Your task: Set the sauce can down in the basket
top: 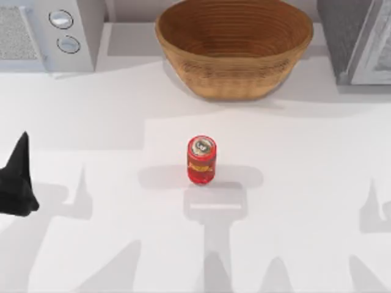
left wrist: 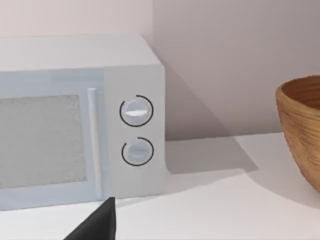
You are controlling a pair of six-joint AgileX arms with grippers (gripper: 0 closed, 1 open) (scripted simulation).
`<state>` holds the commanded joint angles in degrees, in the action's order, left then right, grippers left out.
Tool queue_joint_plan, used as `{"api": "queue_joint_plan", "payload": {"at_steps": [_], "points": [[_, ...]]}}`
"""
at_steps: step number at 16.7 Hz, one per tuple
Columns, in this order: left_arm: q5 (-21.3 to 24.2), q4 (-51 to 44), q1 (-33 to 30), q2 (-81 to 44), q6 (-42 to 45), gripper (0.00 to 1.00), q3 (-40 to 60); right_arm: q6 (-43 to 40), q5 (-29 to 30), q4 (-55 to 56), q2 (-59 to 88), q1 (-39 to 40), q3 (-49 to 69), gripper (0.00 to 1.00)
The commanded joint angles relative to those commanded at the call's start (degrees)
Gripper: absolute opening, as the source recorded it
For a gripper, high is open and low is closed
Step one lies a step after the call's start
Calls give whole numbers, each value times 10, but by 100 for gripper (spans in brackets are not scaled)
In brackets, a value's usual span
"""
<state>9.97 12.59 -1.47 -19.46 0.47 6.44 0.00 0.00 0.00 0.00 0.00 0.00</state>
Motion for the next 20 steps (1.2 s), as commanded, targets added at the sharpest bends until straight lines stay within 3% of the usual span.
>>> {"api": "queue_joint_plan", "payload": {"at_steps": [5,15,20], "points": [[130,164,-19,-253,5,100,84,0,0,0,0,0,0,100],[432,545,-65,-839,18,100,280,0,0,0,0,0,0,100],[555,700,-84,-1077,24,100,359,0,0,0,0,0,0,100]]}}
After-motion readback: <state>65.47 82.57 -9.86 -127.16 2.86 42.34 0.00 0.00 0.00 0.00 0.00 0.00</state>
